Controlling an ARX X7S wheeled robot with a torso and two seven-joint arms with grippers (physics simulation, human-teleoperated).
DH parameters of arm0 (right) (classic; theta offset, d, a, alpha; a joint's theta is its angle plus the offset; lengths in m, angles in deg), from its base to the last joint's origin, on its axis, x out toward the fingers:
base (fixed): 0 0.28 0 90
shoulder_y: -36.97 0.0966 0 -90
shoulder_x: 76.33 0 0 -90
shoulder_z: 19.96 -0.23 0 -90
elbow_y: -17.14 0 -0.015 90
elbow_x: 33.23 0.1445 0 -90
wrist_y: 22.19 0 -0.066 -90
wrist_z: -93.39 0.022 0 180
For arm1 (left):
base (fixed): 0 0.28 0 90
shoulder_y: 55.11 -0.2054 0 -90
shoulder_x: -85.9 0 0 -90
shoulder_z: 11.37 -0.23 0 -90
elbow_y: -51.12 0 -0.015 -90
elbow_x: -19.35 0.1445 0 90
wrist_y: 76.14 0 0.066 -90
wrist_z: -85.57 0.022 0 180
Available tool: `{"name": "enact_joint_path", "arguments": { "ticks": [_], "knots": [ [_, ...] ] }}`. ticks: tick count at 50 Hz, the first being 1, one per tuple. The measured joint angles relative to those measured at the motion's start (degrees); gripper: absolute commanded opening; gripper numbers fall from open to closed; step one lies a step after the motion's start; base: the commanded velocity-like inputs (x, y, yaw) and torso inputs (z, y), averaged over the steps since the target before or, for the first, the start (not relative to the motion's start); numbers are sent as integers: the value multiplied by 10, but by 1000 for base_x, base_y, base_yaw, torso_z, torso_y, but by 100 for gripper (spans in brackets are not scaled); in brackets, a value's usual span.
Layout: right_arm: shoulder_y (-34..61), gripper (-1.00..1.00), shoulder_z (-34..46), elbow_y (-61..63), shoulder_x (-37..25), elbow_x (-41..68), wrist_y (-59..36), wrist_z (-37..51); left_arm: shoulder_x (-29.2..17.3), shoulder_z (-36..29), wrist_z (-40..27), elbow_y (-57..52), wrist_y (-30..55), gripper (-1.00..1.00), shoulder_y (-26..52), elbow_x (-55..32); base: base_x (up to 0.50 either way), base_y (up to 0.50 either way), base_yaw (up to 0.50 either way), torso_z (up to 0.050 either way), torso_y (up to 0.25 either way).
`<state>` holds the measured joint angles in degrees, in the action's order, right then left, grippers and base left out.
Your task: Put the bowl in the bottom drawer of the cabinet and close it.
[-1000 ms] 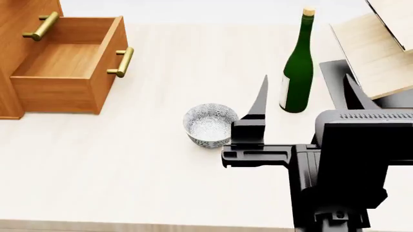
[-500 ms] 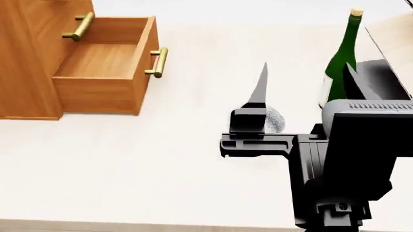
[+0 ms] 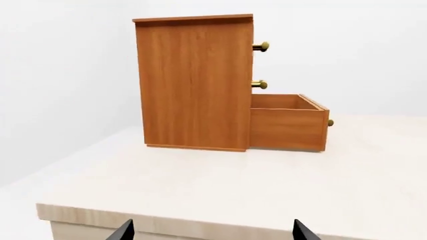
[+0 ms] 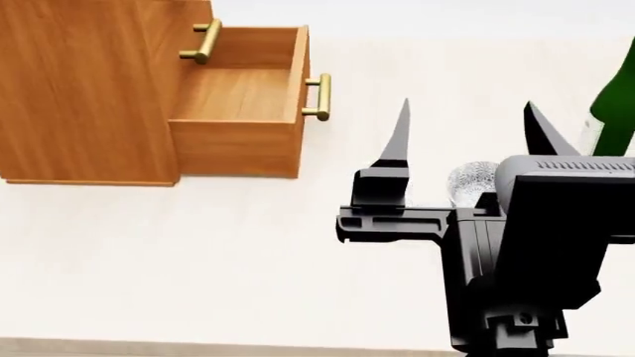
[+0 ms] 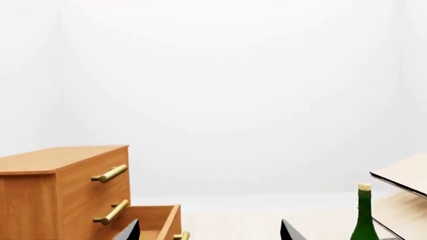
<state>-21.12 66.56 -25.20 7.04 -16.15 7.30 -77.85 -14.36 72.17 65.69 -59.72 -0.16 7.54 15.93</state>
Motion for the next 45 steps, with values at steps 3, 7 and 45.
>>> {"name": "enact_joint_path", "arguments": {
  "ticks": [3,7,45],
  "knots": [
    [0,100,0,-1,0,2,0,2,-1,-1,-1,0,-1,100,0,0,0,405,0,0,0],
    [-1,100,0,-1,0,5,1,4,-3,-2,-3,-1,-2,100,-1,-1,0,403,0,0,0],
    [-8,100,2,-12,-5,31,14,22,-16,-14,-18,6,-10,100,3,-6,0,354,0,0,0]
  ]
}}
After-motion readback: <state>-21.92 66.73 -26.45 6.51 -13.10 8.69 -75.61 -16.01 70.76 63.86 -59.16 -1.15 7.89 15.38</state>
